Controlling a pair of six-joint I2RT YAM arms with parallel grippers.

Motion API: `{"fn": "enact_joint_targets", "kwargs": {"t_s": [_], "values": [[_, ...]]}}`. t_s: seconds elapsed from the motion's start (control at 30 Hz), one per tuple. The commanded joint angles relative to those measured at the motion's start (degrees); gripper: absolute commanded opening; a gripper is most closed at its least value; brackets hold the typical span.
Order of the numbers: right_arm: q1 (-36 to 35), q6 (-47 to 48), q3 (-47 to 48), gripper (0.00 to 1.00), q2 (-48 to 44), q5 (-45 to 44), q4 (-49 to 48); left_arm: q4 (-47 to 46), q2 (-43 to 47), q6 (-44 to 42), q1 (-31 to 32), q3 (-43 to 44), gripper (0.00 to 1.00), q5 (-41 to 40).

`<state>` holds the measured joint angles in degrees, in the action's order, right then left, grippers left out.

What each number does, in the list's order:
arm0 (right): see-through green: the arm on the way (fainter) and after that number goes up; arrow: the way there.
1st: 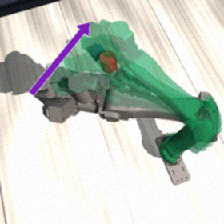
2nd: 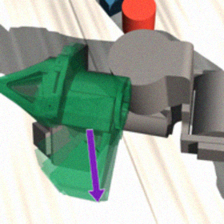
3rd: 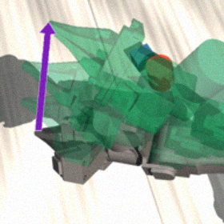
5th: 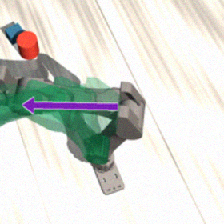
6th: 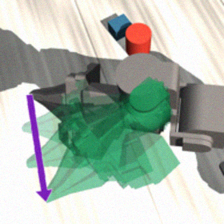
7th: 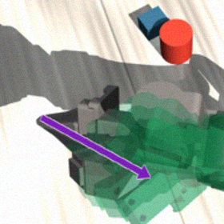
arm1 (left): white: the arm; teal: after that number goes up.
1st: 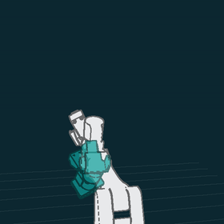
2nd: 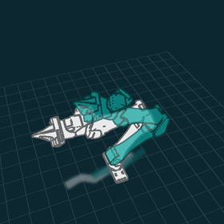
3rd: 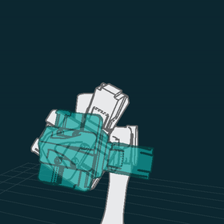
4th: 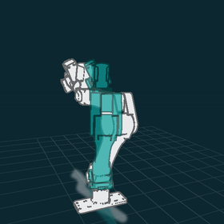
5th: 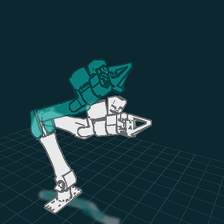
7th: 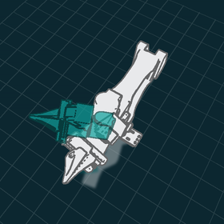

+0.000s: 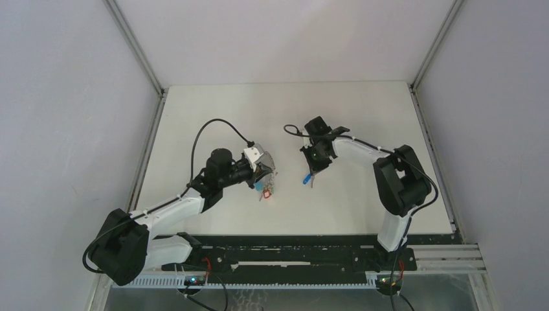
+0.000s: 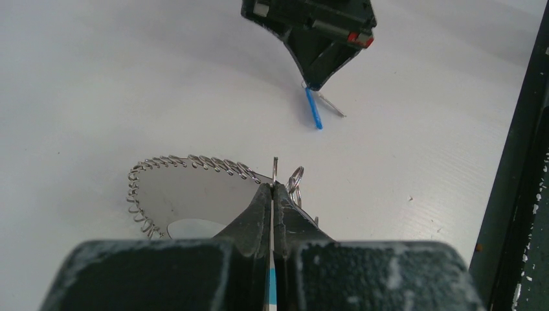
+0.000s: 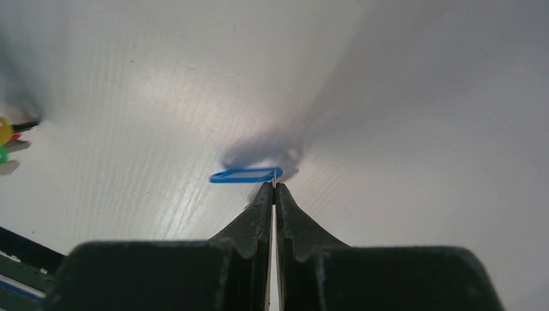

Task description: Put the keys on the keyring

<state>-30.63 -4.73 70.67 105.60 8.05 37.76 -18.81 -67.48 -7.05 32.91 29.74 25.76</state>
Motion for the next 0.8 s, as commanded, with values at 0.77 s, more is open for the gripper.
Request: {"fn": "enact_joint_targets", "kwargs": {"t_s": [0.77], "values": [[-6.79,26.31,-24.08,0.0,-42.37,7.49,-27.57,2.7,0.71,-7.74,0.41,2.44,0.0,7.06]]}}
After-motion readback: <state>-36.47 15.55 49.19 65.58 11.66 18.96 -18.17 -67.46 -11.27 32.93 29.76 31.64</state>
